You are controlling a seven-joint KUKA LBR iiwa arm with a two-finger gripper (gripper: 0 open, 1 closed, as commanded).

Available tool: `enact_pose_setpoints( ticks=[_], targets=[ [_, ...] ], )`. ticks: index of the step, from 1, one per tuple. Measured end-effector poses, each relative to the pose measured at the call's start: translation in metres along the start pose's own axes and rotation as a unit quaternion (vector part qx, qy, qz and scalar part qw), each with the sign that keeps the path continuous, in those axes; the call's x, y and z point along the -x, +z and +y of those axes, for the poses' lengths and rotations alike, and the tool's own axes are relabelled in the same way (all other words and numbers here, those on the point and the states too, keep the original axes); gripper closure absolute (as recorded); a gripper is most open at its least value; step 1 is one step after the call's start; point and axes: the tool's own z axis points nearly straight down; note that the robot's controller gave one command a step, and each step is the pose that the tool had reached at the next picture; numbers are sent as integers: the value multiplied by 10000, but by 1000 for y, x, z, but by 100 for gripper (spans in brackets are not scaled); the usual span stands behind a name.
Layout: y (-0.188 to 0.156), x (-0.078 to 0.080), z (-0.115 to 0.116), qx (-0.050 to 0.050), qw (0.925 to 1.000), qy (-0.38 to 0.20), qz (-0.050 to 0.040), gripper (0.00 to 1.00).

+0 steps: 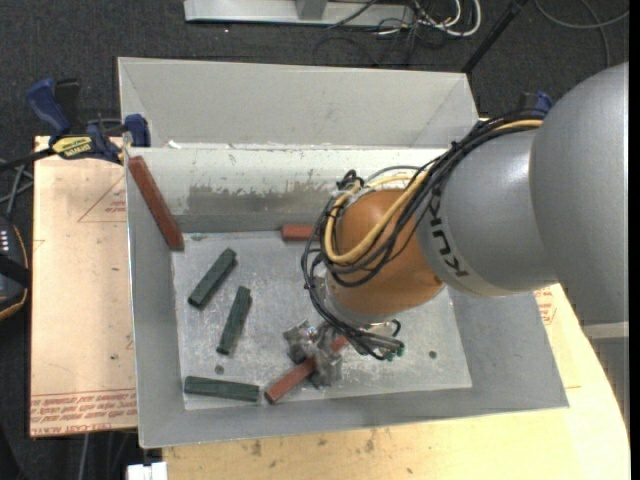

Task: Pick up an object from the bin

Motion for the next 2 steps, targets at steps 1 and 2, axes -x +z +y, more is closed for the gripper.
enact_pose_setpoints(
  ticks=[1, 2],
  targets=[
    [0, 0, 0, 0, 10000, 1, 0, 100],
    [-35, 1, 6, 13, 9992, -388, 34, 100]
  ],
)
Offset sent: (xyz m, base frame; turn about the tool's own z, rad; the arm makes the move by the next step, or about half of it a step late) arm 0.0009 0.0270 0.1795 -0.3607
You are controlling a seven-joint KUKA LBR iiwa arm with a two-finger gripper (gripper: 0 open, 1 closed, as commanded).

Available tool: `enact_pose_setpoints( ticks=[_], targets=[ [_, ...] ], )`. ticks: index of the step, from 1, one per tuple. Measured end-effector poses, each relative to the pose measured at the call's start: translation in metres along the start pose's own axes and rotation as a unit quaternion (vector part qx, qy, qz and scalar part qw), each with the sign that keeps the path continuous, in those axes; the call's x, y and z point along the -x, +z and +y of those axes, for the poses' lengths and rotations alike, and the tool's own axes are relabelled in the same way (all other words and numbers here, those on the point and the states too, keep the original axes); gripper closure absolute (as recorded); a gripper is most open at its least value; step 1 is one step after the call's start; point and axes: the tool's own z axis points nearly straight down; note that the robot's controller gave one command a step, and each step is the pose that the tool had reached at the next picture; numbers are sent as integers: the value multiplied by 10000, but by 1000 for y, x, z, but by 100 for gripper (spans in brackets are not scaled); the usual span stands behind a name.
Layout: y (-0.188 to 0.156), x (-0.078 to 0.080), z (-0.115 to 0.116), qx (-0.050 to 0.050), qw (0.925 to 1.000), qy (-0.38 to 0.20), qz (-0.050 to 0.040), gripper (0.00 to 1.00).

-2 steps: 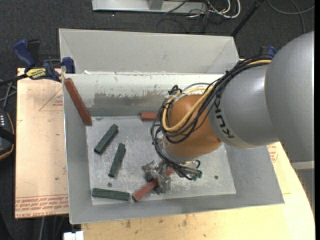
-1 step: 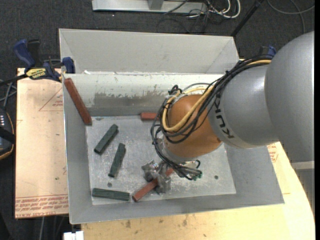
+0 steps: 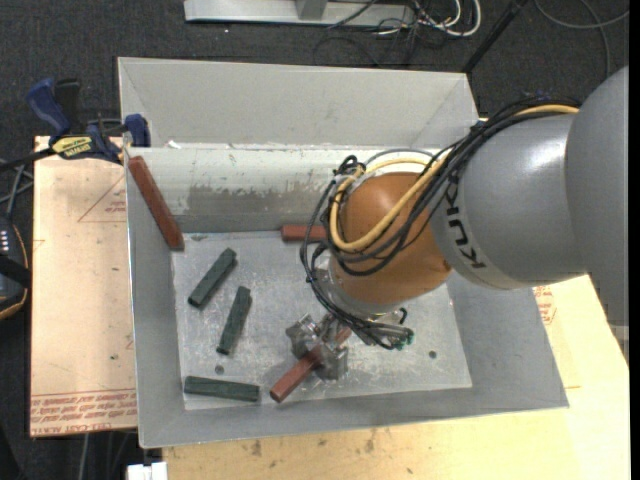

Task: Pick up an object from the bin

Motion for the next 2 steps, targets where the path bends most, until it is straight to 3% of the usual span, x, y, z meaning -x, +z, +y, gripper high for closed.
enact_pose_setpoints(
  ticks=[1, 2],
  targets=[
    [-23, -29, -23, -5, 9999, -151, -28, 100],
    [-115, -38, -11, -12, 9995, 306, -29, 100]
  ],
)
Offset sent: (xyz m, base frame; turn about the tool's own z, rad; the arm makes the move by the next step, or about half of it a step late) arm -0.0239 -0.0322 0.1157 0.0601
